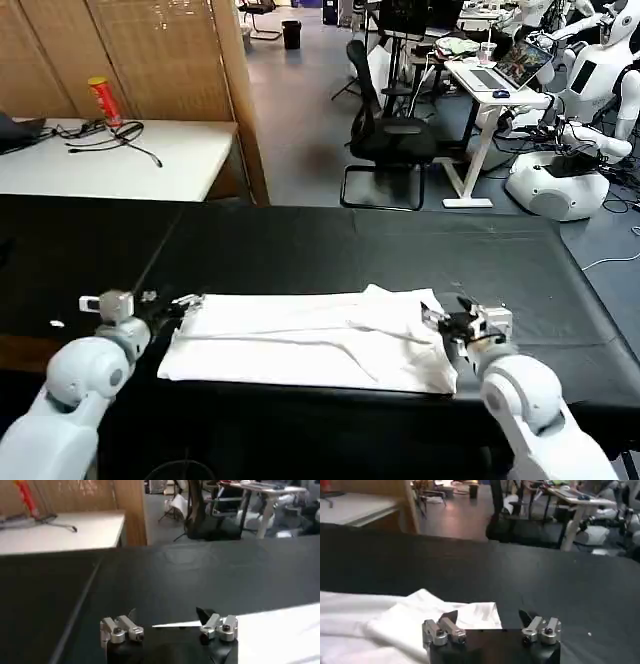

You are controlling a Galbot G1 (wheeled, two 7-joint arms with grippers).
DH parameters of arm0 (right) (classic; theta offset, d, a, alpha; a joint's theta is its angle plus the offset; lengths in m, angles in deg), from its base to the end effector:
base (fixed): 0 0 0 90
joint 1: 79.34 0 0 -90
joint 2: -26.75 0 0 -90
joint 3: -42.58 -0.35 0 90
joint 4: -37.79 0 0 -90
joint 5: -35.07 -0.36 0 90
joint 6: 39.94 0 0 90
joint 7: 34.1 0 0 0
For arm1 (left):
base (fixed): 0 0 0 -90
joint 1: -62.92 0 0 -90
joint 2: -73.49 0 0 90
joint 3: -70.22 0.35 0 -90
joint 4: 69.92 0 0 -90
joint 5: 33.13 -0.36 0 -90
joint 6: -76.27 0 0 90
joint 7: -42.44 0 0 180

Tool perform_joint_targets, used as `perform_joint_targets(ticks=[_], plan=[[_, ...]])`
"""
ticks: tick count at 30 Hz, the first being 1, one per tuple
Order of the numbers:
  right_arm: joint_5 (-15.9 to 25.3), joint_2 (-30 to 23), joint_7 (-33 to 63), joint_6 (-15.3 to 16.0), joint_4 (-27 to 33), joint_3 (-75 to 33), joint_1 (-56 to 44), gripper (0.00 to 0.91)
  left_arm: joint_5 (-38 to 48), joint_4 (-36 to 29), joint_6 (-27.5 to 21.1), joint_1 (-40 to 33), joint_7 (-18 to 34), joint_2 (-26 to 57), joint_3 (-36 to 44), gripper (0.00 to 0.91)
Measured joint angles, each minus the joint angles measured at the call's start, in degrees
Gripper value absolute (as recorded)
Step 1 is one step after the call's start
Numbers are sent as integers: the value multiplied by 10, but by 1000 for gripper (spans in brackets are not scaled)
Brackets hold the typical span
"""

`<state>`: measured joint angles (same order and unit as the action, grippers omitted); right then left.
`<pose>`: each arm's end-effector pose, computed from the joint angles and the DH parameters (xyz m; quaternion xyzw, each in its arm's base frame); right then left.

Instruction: Fold and organize the clothes.

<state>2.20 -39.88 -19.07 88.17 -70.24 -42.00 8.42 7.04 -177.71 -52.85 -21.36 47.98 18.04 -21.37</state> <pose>0.3315 -0.0650 -0.2450 0.0098 -0.9719 -0.0189 0.2344 0.3218 0.1439 -0.2255 -0.0461 -0.9656 0.0082 0.2558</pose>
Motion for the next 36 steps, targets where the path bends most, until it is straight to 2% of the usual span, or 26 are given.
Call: perform_joint_targets(ticks=[3, 6, 8, 9, 10, 11, 12, 13, 16, 21, 23, 24, 25, 27, 31, 36], plan=[[3, -13, 0, -5, 28, 1, 13, 878, 2, 19, 1, -10, -1, -5, 5, 878], [6, -27, -2, -10, 53, 2, 21, 770, 9, 33, 0, -17, -3, -8, 7, 878], [8, -36, -4, -13, 66, 3, 25, 731, 16, 42, -1, -20, -5, -11, 7, 878], [9, -40, -4, -14, 71, 3, 28, 673, 19, 46, -1, -21, -6, -11, 7, 663], [10, -44, -5, -14, 75, 3, 29, 595, 23, 51, -1, -22, -7, -12, 7, 497], [10, -47, -5, -14, 79, 3, 31, 575, 27, 53, -1, -23, -7, -13, 8, 410], [11, -49, -5, -14, 81, 3, 32, 527, 30, 55, -1, -24, -7, -14, 8, 263], [12, -51, -5, -14, 84, 3, 33, 507, 33, 58, -1, -25, -8, -15, 8, 215], [16, -56, -5, -15, 88, 3, 33, 497, 42, 65, -2, -25, -9, -15, 8, 166], [18, -60, -6, -16, 88, 2, 30, 488, 35, 79, -7, -26, -8, -21, 12, 156], [18, -61, -6, -15, 87, 1, 29, 410, 33, 86, -7, -29, -8, -25, 13, 68], [19, -62, -6, -15, 87, 1, 29, 322, 33, 89, -7, -29, -8, -26, 13, 20], [20, -63, -6, -16, 86, 0, 28, 137, 33, 92, -7, -29, -9, -27, 13, 0], [25, -65, -5, -19, 83, -2, 24, 10, 33, 94, -4, -29, -10, -28, 13, 0], [48, -72, 9, -38, 74, -6, 15, 0, 12, 96, 13, -32, -19, -29, 16, 0], [50, -77, 9, -40, 63, -10, 6, 0, -32, 100, 34, -43, -29, -34, 25, 0]])
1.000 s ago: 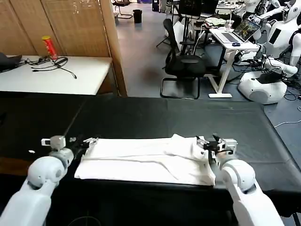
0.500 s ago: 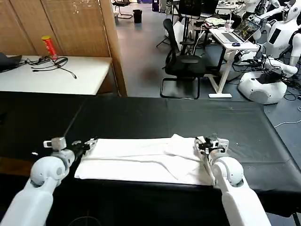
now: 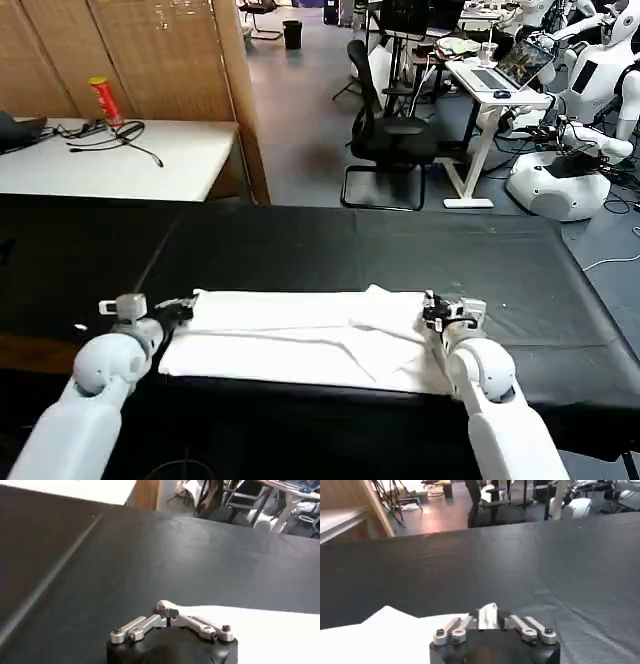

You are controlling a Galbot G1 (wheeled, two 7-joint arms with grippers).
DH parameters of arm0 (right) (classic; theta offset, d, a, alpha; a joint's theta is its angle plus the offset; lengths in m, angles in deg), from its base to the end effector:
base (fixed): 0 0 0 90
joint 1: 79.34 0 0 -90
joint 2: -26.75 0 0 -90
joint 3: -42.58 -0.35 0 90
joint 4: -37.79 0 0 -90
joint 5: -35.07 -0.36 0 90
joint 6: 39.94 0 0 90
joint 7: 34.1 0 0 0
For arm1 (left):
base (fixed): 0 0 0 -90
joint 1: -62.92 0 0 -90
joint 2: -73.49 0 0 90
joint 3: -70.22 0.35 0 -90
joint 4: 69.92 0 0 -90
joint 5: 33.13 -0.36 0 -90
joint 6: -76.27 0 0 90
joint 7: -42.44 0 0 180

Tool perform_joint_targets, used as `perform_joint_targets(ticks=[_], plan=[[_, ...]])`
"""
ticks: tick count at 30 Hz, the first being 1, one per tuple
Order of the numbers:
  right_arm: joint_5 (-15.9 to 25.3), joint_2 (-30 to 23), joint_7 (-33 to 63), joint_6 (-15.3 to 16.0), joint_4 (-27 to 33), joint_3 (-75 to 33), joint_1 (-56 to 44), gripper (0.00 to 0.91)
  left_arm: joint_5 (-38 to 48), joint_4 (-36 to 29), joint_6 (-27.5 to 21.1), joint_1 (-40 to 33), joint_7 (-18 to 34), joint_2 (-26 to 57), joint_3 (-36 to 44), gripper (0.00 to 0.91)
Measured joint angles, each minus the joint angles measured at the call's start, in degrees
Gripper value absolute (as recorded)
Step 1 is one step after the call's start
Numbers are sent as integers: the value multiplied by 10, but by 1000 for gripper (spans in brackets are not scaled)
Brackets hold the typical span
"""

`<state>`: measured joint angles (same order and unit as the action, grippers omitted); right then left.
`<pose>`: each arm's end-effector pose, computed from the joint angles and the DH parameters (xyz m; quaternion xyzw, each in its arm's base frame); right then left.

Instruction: Fold and organize the clothes.

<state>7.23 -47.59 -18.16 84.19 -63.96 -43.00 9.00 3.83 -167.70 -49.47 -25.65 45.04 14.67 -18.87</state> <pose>0.3433 -0.0485 -0.2838 -0.0336 -0.9697 -0.0522 0.2362 0.3500 0.1511 -0.2695 -0.0358 -0.9620 0.0293 0.2692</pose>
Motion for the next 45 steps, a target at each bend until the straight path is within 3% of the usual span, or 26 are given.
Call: perform_joint_targets(ticks=[1, 2, 3, 4, 9, 25, 32, 44, 45], plan=[[0, 0, -5, 0, -1, -2, 0, 0, -2, 1, 0, -3, -1, -2, 0, 0], [0, 1, -11, 0, -3, -4, -2, 156, -3, 1, 0, -4, -3, -3, 1, 878], [0, 2, -14, 0, -5, -4, -2, 692, -5, 1, 0, -5, -5, -5, 1, 878], [0, 4, -19, 0, -7, -5, -3, 878, -10, 0, 1, -5, -5, -6, 1, 878], [-2, 19, -41, 1, -30, -16, -19, 878, -44, -7, 23, 3, -16, -7, -3, 878], [-9, 34, -54, 3, -126, -39, -77, 878, -3, -66, 26, 66, -11, -5, -60, 878], [-8, 34, -56, 3, -144, -37, -88, 878, -14, -104, 37, 127, -15, -35, -84, 878], [-5, 34, -56, -1, -157, -41, -100, 878, -52, -107, 58, 167, -30, -66, -92, 878], [-4, 34, -56, -1, -157, -41, -101, 878, -52, -105, 60, 168, -30, -68, -92, 790]])
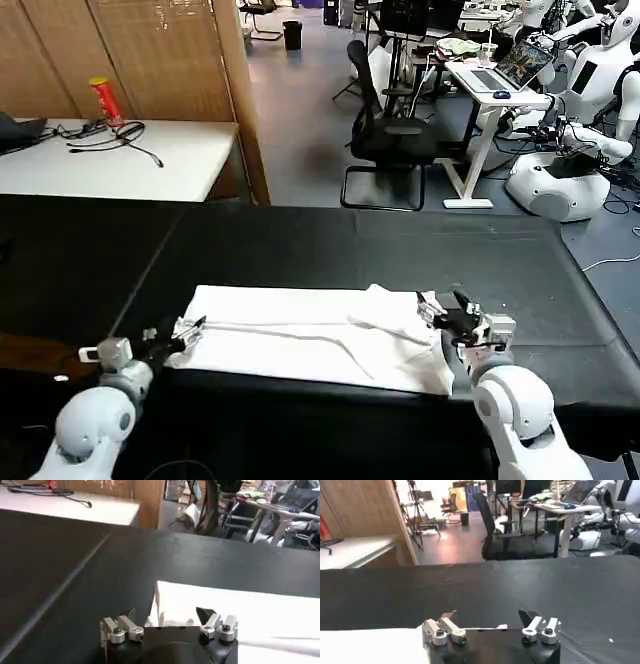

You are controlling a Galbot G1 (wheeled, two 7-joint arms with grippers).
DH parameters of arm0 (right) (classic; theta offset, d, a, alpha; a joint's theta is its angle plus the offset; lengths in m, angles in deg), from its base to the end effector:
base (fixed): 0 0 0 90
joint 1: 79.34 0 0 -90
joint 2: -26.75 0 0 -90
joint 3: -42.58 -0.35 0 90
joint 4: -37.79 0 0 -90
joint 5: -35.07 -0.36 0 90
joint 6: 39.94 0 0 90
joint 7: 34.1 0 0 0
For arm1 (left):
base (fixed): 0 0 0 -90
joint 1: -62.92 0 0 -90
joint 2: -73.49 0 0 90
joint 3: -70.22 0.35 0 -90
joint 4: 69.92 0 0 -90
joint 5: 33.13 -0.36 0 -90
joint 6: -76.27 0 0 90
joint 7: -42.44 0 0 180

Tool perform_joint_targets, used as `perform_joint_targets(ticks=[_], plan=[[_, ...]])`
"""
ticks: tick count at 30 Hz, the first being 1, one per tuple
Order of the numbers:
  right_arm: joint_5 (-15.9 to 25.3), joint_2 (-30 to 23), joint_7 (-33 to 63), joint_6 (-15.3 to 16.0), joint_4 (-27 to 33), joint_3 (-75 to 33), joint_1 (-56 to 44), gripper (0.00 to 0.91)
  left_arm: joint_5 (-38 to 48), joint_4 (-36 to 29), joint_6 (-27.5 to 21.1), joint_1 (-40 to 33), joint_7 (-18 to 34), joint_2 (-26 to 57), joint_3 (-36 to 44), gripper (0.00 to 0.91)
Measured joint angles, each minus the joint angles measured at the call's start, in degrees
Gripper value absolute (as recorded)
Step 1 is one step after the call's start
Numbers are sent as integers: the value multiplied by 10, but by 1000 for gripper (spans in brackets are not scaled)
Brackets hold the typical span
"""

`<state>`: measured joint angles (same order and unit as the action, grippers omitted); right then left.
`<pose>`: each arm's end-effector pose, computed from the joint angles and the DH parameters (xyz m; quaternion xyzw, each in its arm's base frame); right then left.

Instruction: Fold and organize the clothes.

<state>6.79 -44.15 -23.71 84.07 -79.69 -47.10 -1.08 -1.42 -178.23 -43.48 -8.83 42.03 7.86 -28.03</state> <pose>0.2772 -0.0585 -0.2357 0.0224 -0.9822 -0.0417 0.1815 0.2600 0.1424 -0.2916 -0.0205 -0.9689 0.0510 0.2414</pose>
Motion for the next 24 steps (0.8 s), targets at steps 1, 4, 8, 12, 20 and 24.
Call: perform_joint_targets(ticks=[1, 4, 8, 12, 20, 24], plan=[[1, 0, 0, -1, 0, 0, -1, 878, 0, 1, 1, 1, 0, -2, 0, 751], [4, 0, 0, -2, -2, 0, -1, 878, -2, 2, 4, 4, -2, -5, 0, 478], [2, -2, 0, -1, -8, 0, -3, 878, -24, 2, 10, 6, -5, -9, 2, 215], [2, -2, -1, -1, -12, 0, -6, 878, -49, 6, 20, 7, -11, -10, 8, 146], [2, 1, -5, -1, -19, -8, -11, 878, -69, 11, 23, 2, -20, -8, 12, 0], [1, -1, -7, -1, -25, -17, -15, 878, -120, 11, 41, 1, -33, 2, 11, 0]])
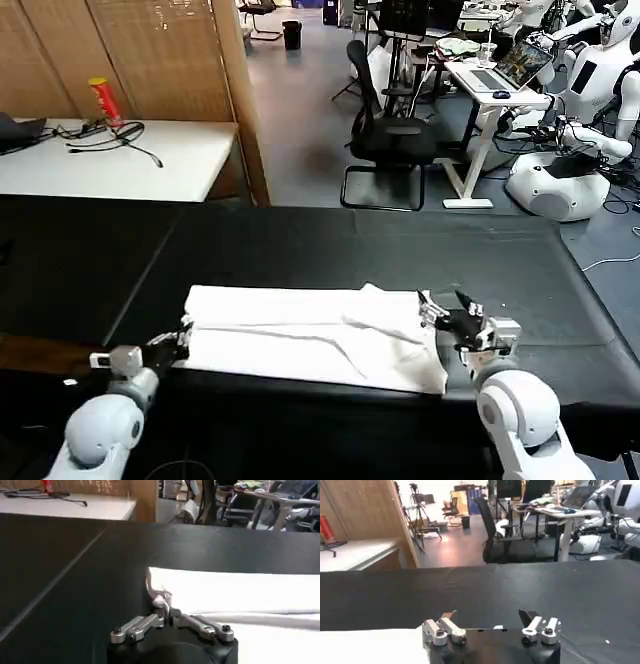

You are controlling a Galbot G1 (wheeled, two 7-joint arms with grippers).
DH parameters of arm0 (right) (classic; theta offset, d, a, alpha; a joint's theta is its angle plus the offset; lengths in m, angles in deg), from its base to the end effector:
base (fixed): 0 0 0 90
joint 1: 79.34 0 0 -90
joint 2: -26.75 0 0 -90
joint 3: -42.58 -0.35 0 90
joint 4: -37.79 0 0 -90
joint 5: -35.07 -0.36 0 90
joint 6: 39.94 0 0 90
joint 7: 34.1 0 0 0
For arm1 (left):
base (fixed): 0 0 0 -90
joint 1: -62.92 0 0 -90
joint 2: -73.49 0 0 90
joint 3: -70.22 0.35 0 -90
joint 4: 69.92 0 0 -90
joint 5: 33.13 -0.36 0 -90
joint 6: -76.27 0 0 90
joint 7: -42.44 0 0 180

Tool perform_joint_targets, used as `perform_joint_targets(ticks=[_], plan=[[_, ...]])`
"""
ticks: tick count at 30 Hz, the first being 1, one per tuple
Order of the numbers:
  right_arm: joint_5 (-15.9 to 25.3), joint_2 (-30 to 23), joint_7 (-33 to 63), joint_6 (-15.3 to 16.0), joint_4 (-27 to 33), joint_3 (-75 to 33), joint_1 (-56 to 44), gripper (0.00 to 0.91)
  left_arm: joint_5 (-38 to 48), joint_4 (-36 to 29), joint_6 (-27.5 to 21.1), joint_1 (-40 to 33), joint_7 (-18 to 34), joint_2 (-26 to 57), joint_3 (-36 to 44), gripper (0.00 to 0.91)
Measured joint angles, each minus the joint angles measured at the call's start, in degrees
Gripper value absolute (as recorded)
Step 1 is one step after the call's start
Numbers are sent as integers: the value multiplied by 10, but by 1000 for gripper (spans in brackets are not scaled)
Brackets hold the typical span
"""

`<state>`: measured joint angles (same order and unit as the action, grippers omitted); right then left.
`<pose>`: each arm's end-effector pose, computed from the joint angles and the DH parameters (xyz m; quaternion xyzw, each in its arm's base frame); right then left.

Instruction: Fold and organize the clothes.

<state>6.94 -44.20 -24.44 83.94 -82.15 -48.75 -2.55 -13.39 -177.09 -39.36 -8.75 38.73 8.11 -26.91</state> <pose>0.2674 -0.0624 -0.2257 0.0219 -0.9847 -0.0416 0.1678 0.2599 0.1403 -0.3008 -0.0276 -0.9739 -0.0440 0.2210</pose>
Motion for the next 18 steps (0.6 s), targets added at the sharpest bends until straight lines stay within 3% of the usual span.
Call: perform_joint_targets(ticks=[9, 18], plan=[[-3, -1, -3, -5, -15, -22, -20, 878, -115, 26, 64, -11, -17, 55, -30, 0], [1, -17, -5, -16, -23, -29, -40, 878, -144, 53, 96, 8, -11, 159, -60, 0]])
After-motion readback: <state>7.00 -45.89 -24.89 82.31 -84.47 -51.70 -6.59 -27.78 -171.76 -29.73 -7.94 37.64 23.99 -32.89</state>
